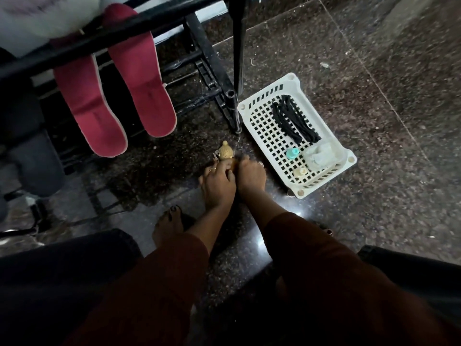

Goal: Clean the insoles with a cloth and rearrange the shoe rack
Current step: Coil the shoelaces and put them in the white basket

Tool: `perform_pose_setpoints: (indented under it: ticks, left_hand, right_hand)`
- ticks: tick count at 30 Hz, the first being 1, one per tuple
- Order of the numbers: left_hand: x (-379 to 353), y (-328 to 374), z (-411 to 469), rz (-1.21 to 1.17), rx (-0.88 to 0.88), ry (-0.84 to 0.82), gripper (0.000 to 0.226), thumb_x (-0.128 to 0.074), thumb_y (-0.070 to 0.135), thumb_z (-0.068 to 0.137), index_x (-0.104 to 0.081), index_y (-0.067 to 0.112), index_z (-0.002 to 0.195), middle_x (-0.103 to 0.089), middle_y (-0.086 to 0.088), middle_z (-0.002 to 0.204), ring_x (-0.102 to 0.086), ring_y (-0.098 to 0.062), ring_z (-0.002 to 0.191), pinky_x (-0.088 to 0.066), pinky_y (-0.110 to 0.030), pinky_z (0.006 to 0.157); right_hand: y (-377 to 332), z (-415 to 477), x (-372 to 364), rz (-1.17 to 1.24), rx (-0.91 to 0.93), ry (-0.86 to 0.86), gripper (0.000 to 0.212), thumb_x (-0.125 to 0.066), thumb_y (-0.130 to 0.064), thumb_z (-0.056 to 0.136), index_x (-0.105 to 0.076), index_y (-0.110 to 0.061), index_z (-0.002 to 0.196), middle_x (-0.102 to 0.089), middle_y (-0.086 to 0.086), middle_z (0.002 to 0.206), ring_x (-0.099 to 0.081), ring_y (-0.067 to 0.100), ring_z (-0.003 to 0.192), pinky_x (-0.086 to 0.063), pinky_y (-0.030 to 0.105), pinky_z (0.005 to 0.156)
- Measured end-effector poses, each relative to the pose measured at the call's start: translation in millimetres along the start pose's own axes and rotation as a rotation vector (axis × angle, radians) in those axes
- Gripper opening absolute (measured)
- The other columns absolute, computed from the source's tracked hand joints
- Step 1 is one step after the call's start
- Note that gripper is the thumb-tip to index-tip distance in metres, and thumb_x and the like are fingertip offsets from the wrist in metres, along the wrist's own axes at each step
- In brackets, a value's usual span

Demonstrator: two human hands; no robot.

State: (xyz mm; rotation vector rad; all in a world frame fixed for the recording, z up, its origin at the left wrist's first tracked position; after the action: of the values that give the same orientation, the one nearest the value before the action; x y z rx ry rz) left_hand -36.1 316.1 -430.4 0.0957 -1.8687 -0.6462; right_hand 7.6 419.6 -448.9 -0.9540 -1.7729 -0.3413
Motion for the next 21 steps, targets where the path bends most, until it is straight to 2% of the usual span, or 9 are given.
perform_pose_setpoints:
  ticks: [4, 6, 8, 12, 15, 17, 19, 21]
  left_hand:
    - [-2, 0, -8, -0.043, 0.033, 0.012, 0.028, -0.056, 0.017, 0.088, -0.064, 0.022, 0.115, -0.066, -0.003, 0.116, -0.050, -0.025, 0.114, -0.030, -0.035, 0.091]
    - [-2, 1, -11, -0.050, 0.043, 0.012, 0.028, -0.056, 0.017, 0.089, -0.064, 0.022, 0.115, -0.066, -0.003, 0.117, -0.050, -0.025, 0.114, -0.029, -0.035, 0.092]
    - [0, 3, -13, -0.062, 0.037, 0.023, 0.027, -0.056, 0.017, 0.089, -0.065, 0.021, 0.114, -0.066, -0.003, 0.118, -0.050, -0.025, 0.114, -0.030, -0.035, 0.092]
    - [2, 10, -13, -0.085, 0.012, 0.045, 0.027, -0.056, 0.017, 0.088, -0.065, 0.021, 0.113, -0.067, -0.001, 0.116, -0.052, -0.026, 0.112, -0.030, -0.035, 0.091]
    - [1, 20, -12, -0.124, -0.012, 0.064, 0.026, -0.057, 0.015, 0.087, -0.067, 0.021, 0.111, -0.068, -0.002, 0.113, -0.053, -0.026, 0.111, -0.031, -0.036, 0.090]
    - [0, 26, -13, -0.155, -0.021, 0.080, 0.027, -0.057, 0.014, 0.087, -0.067, 0.021, 0.111, -0.069, -0.001, 0.112, -0.053, -0.026, 0.112, -0.032, -0.036, 0.091]
    - [-4, 26, -14, -0.160, -0.013, 0.070, 0.028, -0.057, 0.014, 0.087, -0.066, 0.022, 0.112, -0.068, 0.000, 0.113, -0.052, -0.024, 0.114, -0.032, -0.037, 0.094]
    - [-8, 24, -15, -0.159, 0.001, 0.056, 0.029, -0.057, 0.015, 0.087, -0.066, 0.023, 0.113, -0.069, 0.001, 0.112, -0.052, -0.024, 0.115, -0.031, -0.037, 0.096]
  right_hand:
    - [12, -9, -13, 0.087, -0.047, -0.033, 0.026, -0.045, -0.020, 0.095, -0.047, -0.004, 0.116, -0.056, 0.019, 0.115, -0.055, 0.035, 0.105, -0.044, 0.039, 0.084]
    - [20, -14, -23, 0.070, -0.047, -0.067, 0.027, -0.041, -0.016, 0.096, -0.053, -0.005, 0.118, -0.054, 0.018, 0.118, -0.054, 0.034, 0.106, -0.045, 0.037, 0.084]
    - [26, -22, -18, 0.143, -0.034, -0.020, 0.027, -0.043, -0.013, 0.094, -0.060, -0.004, 0.113, -0.056, 0.018, 0.113, -0.055, 0.035, 0.102, -0.046, 0.036, 0.079]
    - [33, -46, 41, 0.321, 0.048, 0.402, 0.022, -0.051, -0.015, 0.087, -0.064, 0.000, 0.095, -0.064, 0.020, 0.087, -0.057, 0.036, 0.080, -0.046, 0.037, 0.066]
    - [63, -57, 72, 0.257, -0.082, 0.622, 0.015, -0.066, -0.008, 0.077, -0.066, -0.002, 0.091, -0.068, 0.016, 0.079, -0.059, 0.033, 0.075, -0.045, 0.035, 0.065]
    - [88, -58, 80, 0.247, -0.231, 0.620, 0.018, -0.069, -0.008, 0.076, -0.067, -0.003, 0.093, -0.069, 0.016, 0.083, -0.058, 0.035, 0.081, -0.042, 0.037, 0.069]
    - [109, -52, 72, 0.245, -0.379, 0.478, 0.019, -0.059, -0.015, 0.085, -0.064, -0.006, 0.101, -0.068, 0.015, 0.095, -0.052, 0.034, 0.096, -0.031, 0.037, 0.077]
    - [120, -45, 64, 0.216, -0.438, 0.389, 0.021, -0.051, -0.019, 0.091, -0.062, -0.008, 0.105, -0.067, 0.013, 0.103, -0.047, 0.031, 0.104, -0.024, 0.037, 0.082]
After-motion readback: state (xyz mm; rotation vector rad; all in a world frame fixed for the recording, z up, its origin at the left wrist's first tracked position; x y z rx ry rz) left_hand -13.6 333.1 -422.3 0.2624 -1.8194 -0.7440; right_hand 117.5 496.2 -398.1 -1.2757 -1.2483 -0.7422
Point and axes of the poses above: each hand's wrist, its own z-axis towards the middle knuckle, its own x-axis out of the back of the hand, y = z × x, the point moved 10 cm from there along z, towards the middle knuckle
